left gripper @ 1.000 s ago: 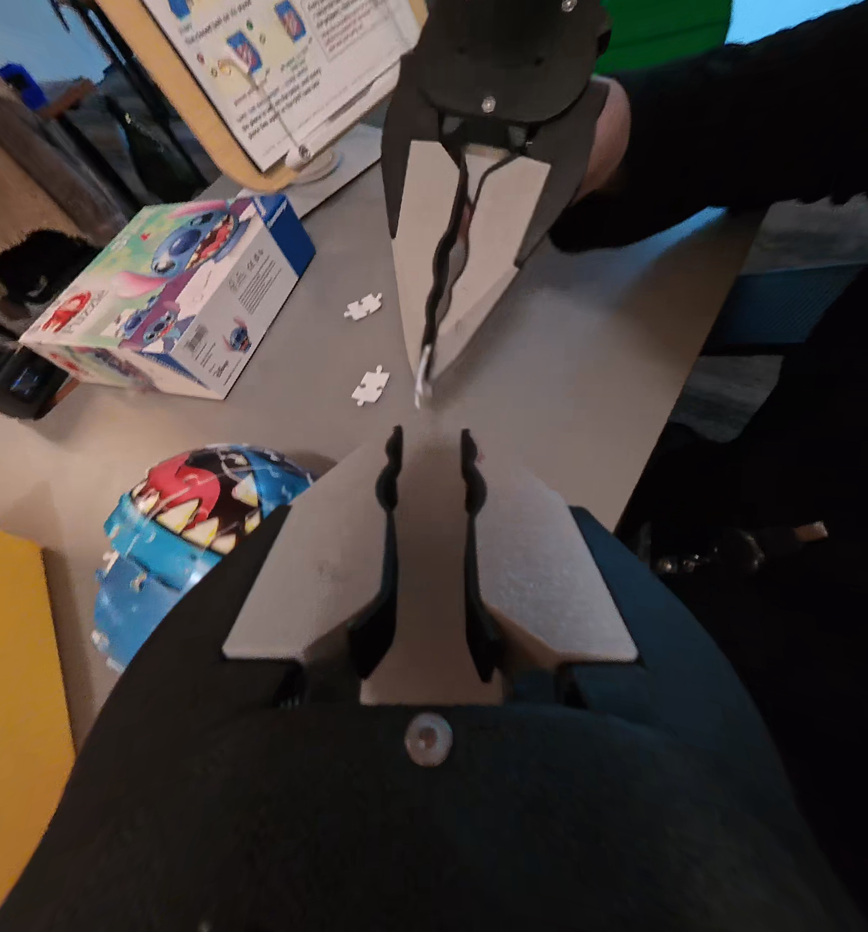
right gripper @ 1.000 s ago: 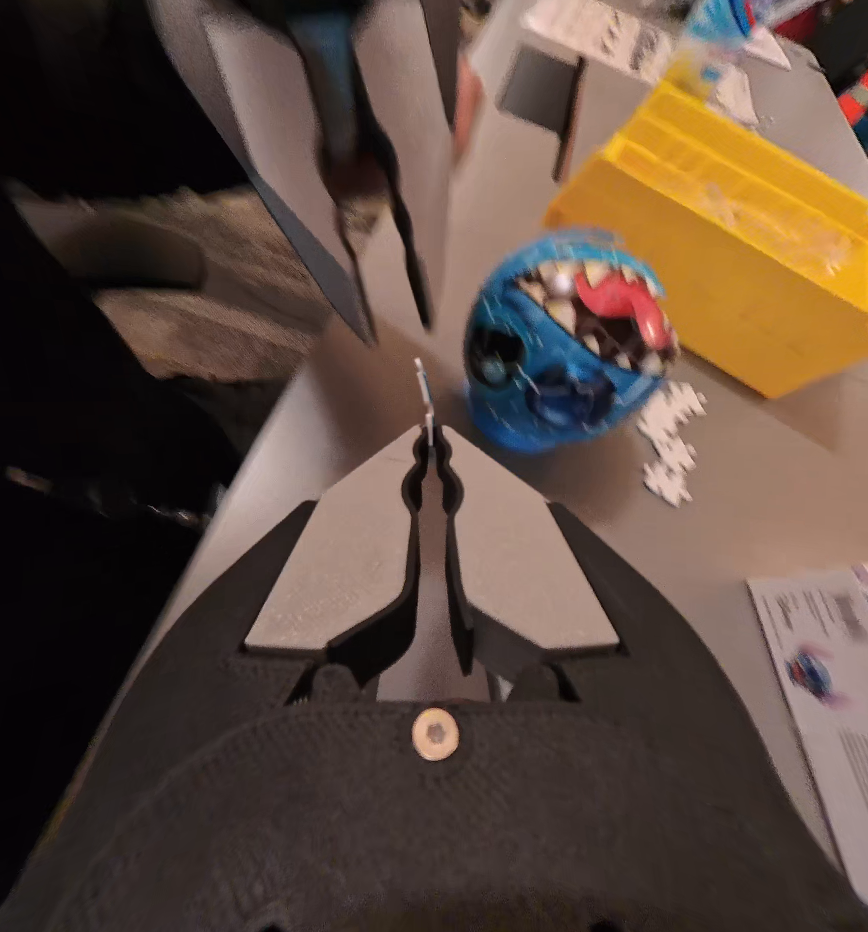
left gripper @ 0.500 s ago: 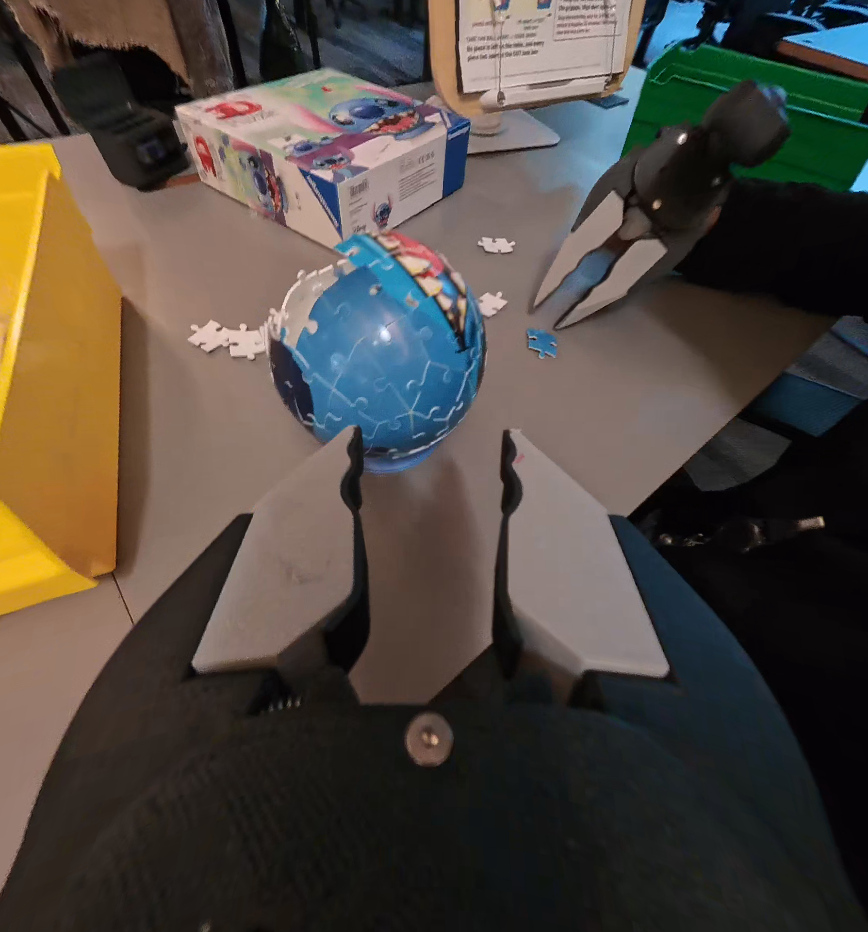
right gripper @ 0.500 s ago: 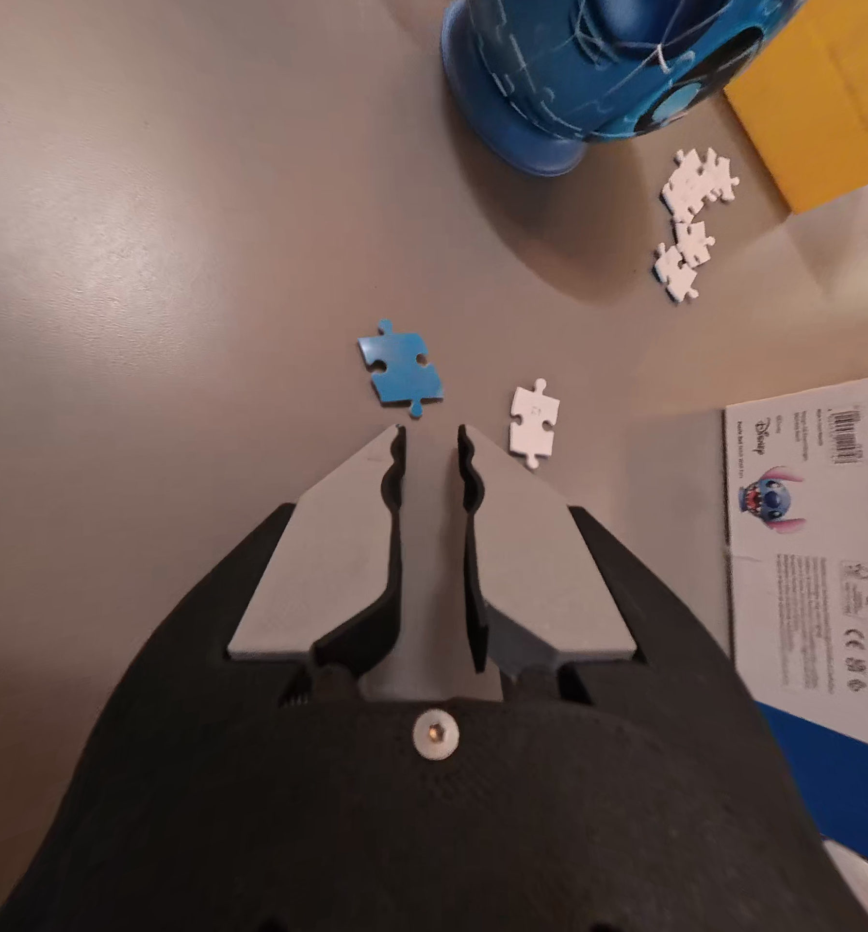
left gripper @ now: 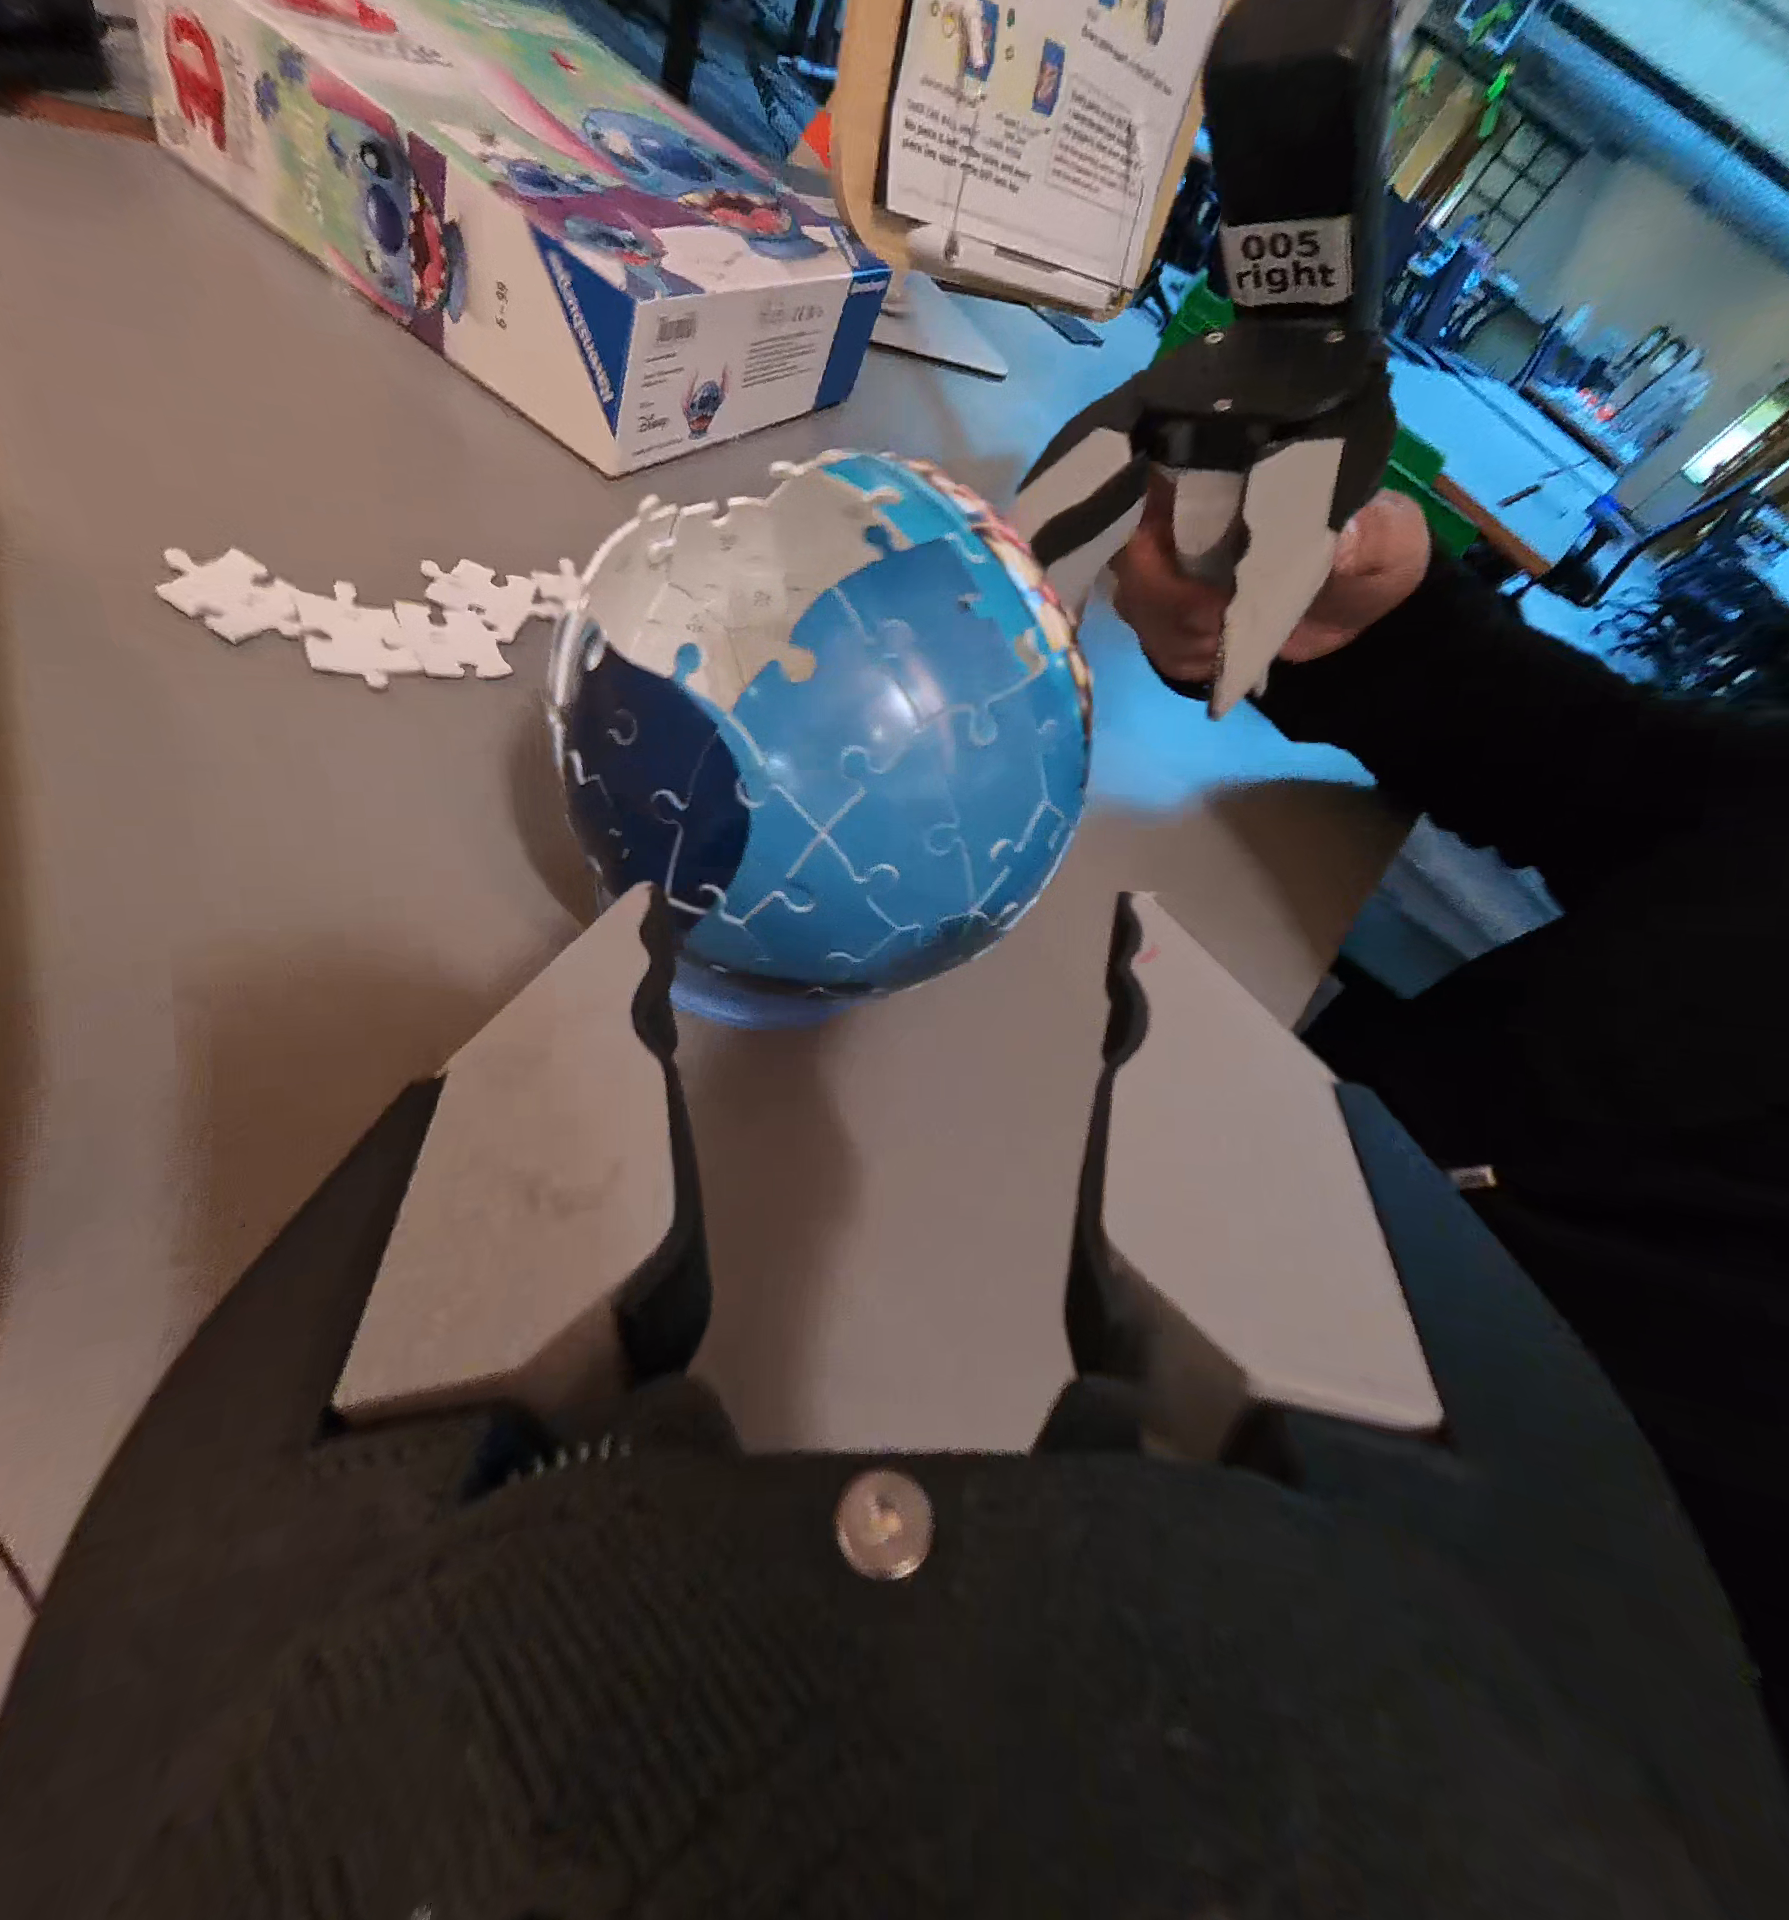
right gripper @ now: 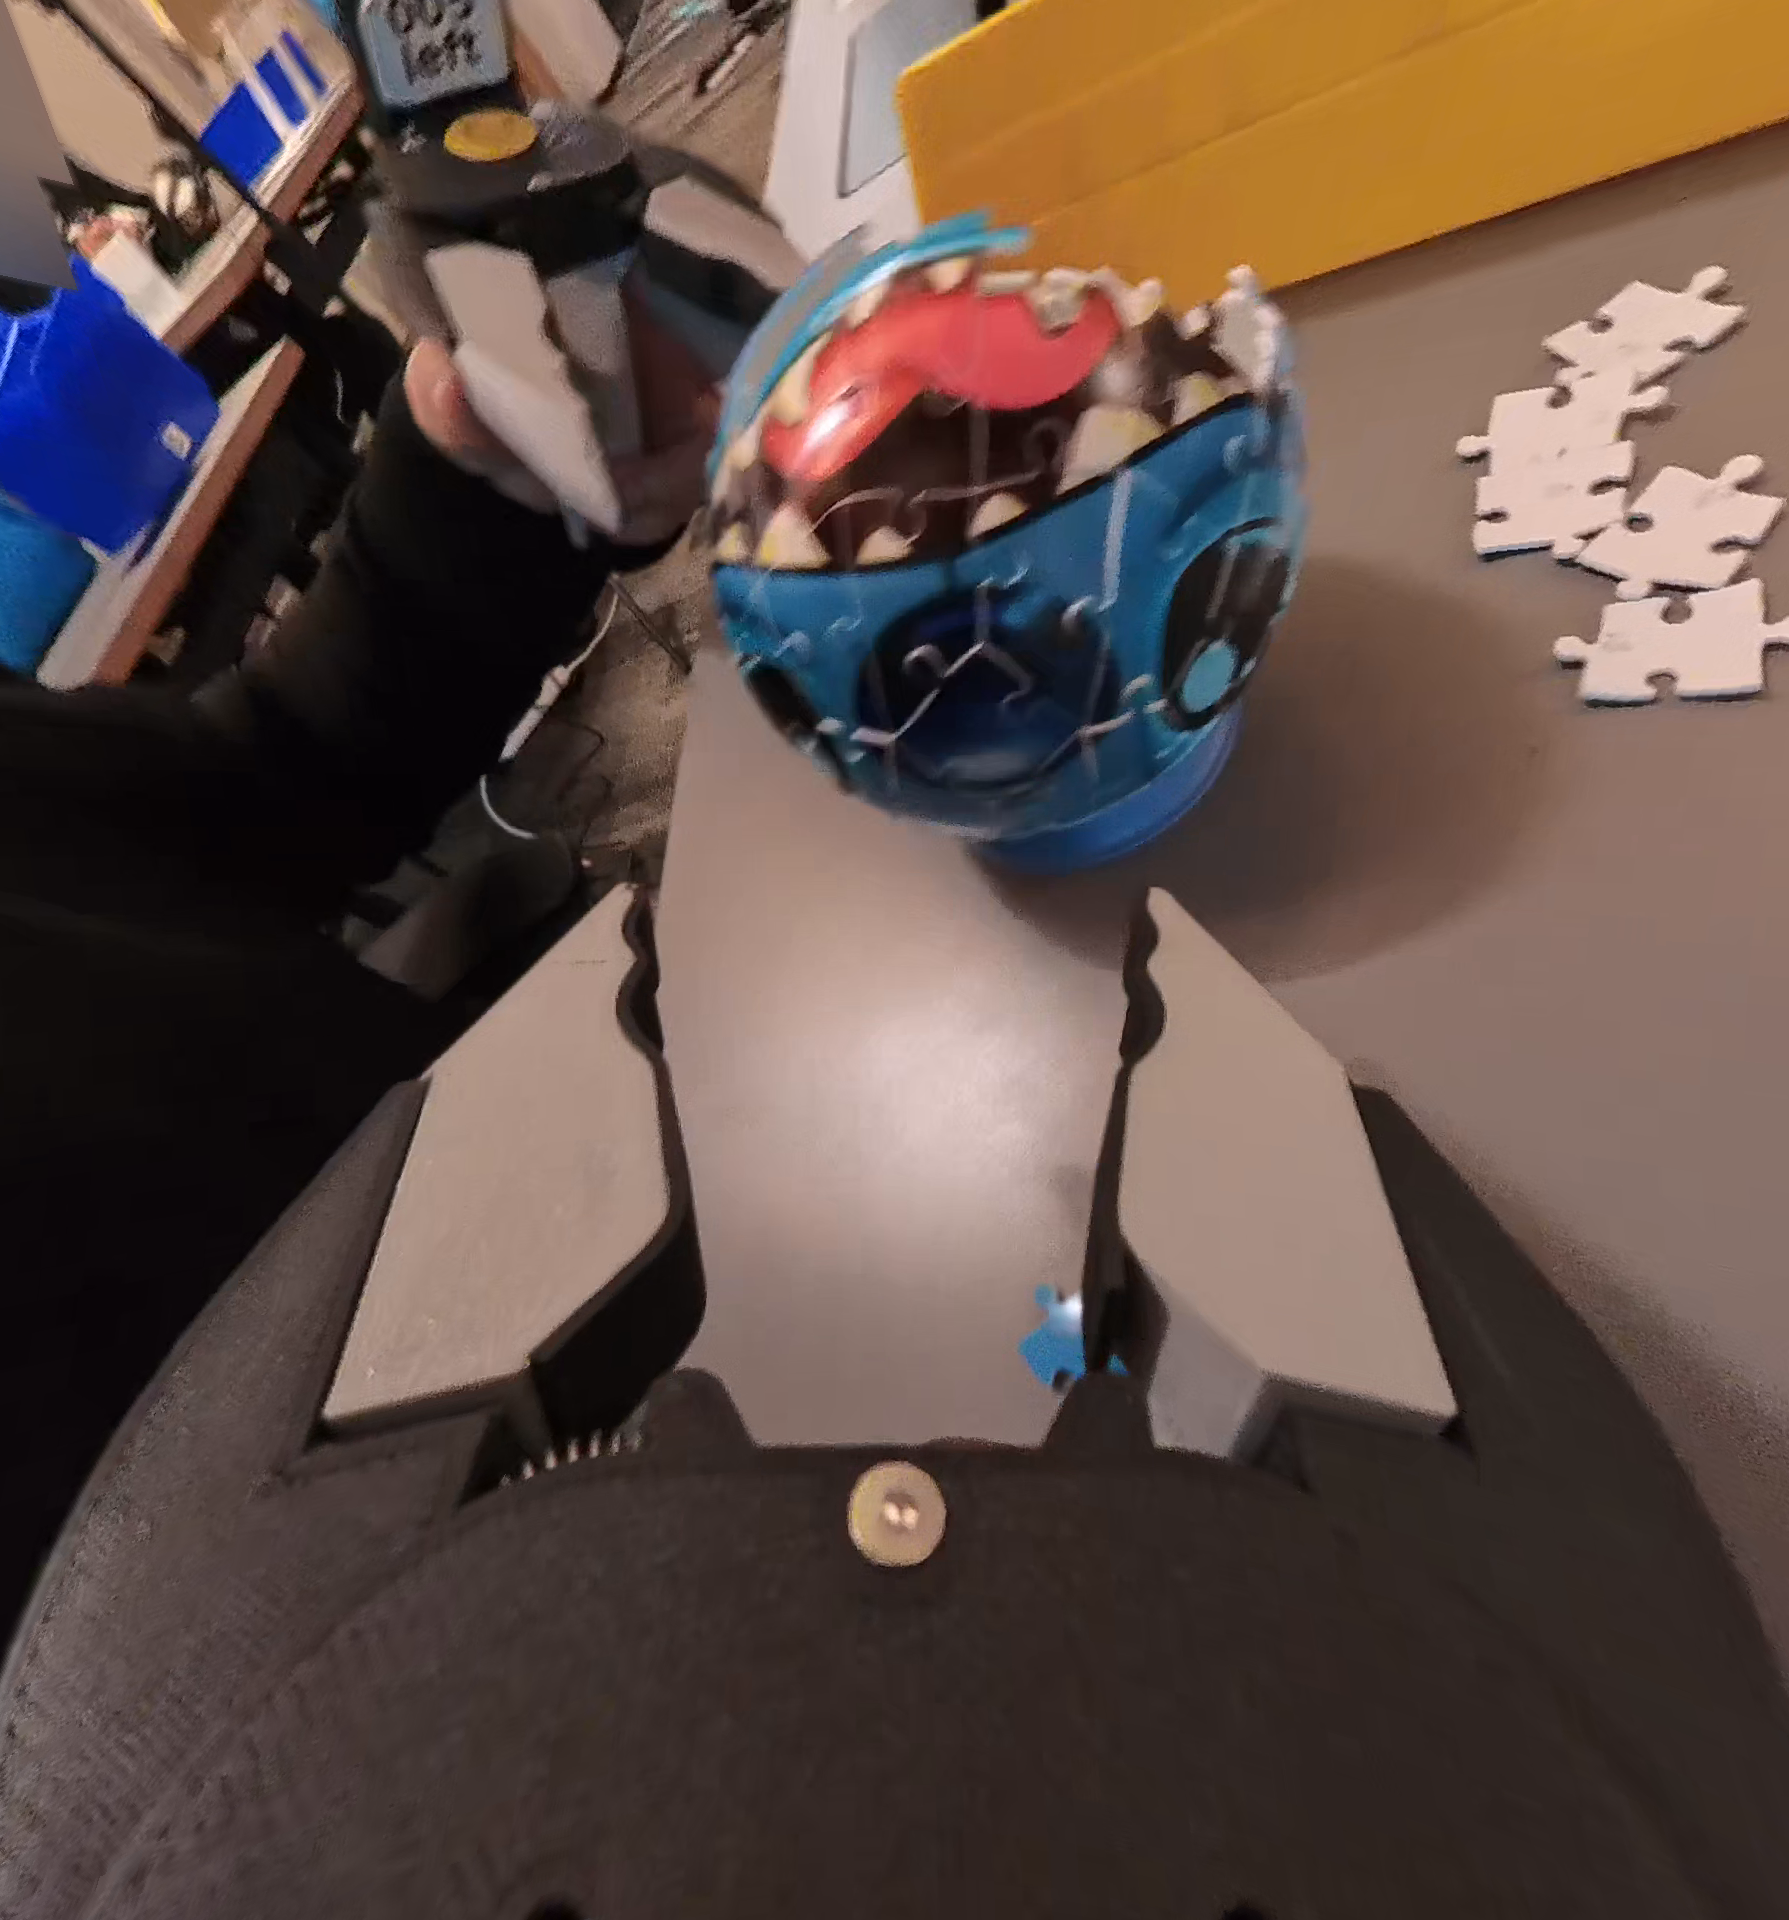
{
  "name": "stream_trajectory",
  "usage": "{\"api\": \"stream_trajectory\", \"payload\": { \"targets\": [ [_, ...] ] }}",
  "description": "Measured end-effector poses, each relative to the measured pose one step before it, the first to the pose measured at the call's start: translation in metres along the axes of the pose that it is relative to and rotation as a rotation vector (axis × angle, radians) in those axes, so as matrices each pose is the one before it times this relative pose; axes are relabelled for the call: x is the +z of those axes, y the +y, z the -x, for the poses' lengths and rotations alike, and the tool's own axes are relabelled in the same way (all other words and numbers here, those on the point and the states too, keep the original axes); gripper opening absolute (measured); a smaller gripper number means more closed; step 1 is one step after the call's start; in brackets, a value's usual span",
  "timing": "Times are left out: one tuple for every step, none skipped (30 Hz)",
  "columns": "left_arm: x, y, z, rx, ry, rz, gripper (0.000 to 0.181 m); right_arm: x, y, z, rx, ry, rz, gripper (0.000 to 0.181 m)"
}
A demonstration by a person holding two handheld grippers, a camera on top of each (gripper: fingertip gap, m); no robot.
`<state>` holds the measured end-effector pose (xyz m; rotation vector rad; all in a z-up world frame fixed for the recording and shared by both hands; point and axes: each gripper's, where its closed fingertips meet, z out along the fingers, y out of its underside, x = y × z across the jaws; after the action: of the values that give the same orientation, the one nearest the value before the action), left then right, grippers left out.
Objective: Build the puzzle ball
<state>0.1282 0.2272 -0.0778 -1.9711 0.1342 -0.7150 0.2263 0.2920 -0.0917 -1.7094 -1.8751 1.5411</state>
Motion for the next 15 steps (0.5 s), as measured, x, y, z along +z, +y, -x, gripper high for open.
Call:
{"api": "stream_trajectory", "payload": {
  "targets": [
    [0.00257, 0.00181, 0.00284, -0.0456, 0.0108, 0.0139, 0.086, 0.00397, -0.00574, -0.00497, 0.0368, -0.0058, -0.0016, 0.089],
    [0.00236, 0.00162, 0.00281, -0.0474, 0.0100, 0.0117, 0.087, 0.00387, -0.00568, -0.00345, 0.0395, -0.0183, -0.0017, 0.089],
    [0.00189, 0.00027, 0.00320, -0.0422, 0.0037, 0.0001, 0.087, 0.00376, -0.00499, -0.00321, 0.0480, -0.0232, 0.0005, 0.088],
    [0.00132, -0.00062, 0.00252, -0.0318, 0.0030, -0.0070, 0.087, 0.00326, -0.00504, -0.00158, 0.0509, -0.0342, -0.0010, 0.087],
    [0.00111, -0.00036, 0.00195, -0.0242, 0.0035, -0.0040, 0.086, 0.00256, -0.00500, 0.00017, 0.0460, -0.0422, -0.0044, 0.087],
    [0.00078, -0.00106, 0.00195, -0.0201, 0.0011, -0.0056, 0.085, 0.00203, -0.00441, -0.00001, 0.0388, -0.0363, -0.0047, 0.087],
    [0.00077, -0.00180, 0.00155, -0.0198, 0.0012, -0.0099, 0.085, 0.00173, -0.00408, -0.00050, 0.0288, -0.0254, -0.0047, 0.087],
    [0.00074, -0.00155, -0.00051, -0.0154, 0.0120, -0.0074, 0.085, 0.00134, -0.00303, -0.00076, 0.0182, -0.0171, -0.0011, 0.089],
    [0.00063, -0.00106, -0.00224, -0.0118, 0.0193, -0.0042, 0.084, 0.00119, -0.00169, -0.00173, 0.0120, -0.0065, 0.0050, 0.089],
    [0.00053, -0.00070, -0.00143, -0.0072, 0.0112, -0.0015, 0.082, 0.00130, -0.00109, -0.00202, 0.0090, -0.0014, 0.0072, 0.089],
    [0.00047, -0.00035, 0.00103, 0.0006, -0.0068, 0.0002, 0.081, 0.00157, -0.00090, -0.00183, 0.0071, 0.0001, 0.0073, 0.089],
    [0.00042, 0.00020, 0.00106, 0.0059, -0.0089, 0.0035, 0.079, 0.00178, -0.00090, -0.00159, 0.0039, 0.0021, 0.0056, 0.089],
    [0.00032, 0.00018, 0.00082, 0.0051, -0.0071, 0.0023, 0.078, 0.00194, -0.00068, -0.00132, -0.0005, 0.0029, 0.0065, 0.090],
    [-0.00018, -0.00049, 0.00046, 0.0071, -0.0065, -0.0013, 0.078, 0.00156, -0.00044, -0.00096, -0.0050, 0.0025, 0.0070, 0.091],
    [-0.00063, -0.00056, -0.00057, 0.0118, -0.0010, -0.0045, 0.078, 0.00109, -0.00052, -0.00084, -0.0057, 0.0017, 0.0046, 0.092]
  ]
}}
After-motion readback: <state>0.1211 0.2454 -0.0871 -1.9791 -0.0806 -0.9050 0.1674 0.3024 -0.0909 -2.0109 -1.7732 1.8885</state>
